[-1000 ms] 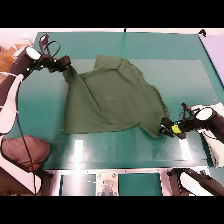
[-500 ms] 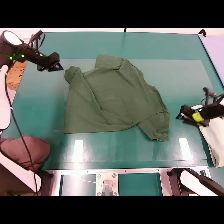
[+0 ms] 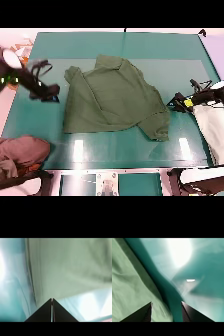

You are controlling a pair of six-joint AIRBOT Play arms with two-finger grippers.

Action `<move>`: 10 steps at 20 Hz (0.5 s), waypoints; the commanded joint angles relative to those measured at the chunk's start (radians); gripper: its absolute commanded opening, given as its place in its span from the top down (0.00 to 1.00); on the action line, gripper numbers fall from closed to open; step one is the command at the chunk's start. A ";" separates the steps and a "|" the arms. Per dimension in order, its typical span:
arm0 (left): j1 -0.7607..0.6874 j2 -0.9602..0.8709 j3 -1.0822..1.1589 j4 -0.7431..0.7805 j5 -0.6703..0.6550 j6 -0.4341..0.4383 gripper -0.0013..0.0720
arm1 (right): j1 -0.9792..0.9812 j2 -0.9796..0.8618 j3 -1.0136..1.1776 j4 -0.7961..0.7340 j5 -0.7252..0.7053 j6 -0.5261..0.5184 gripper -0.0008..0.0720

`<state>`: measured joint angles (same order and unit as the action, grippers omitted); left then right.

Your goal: Fold the shirts.

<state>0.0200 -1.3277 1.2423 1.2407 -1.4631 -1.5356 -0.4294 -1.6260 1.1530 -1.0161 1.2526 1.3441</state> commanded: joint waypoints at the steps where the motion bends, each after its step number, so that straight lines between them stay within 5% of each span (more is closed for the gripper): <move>1: -0.006 0.222 -0.305 0.028 0.099 -0.070 0.95 | 0.016 -0.105 0.032 0.074 0.024 -0.086 0.46; 2: -0.006 0.250 -0.347 0.028 0.122 -0.089 0.94 | 0.023 -0.121 0.034 0.074 0.024 -0.089 0.53; 3: -0.006 0.258 -0.369 0.024 0.135 -0.091 0.70 | 0.026 -0.133 0.034 0.074 0.023 -0.089 0.72; 4: -0.006 0.258 -0.384 0.026 0.143 -0.117 0.34 | 0.025 -0.137 0.034 0.074 0.023 -0.089 0.91; 10: 0.027 0.210 -0.492 0.005 0.295 -0.158 0.31 | 0.015 -0.136 0.063 0.074 0.021 -0.089 0.96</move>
<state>0.0277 -1.1023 0.8177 1.2739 -1.2587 -1.6688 -0.4122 -1.7554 1.2037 -0.9371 1.2846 1.2606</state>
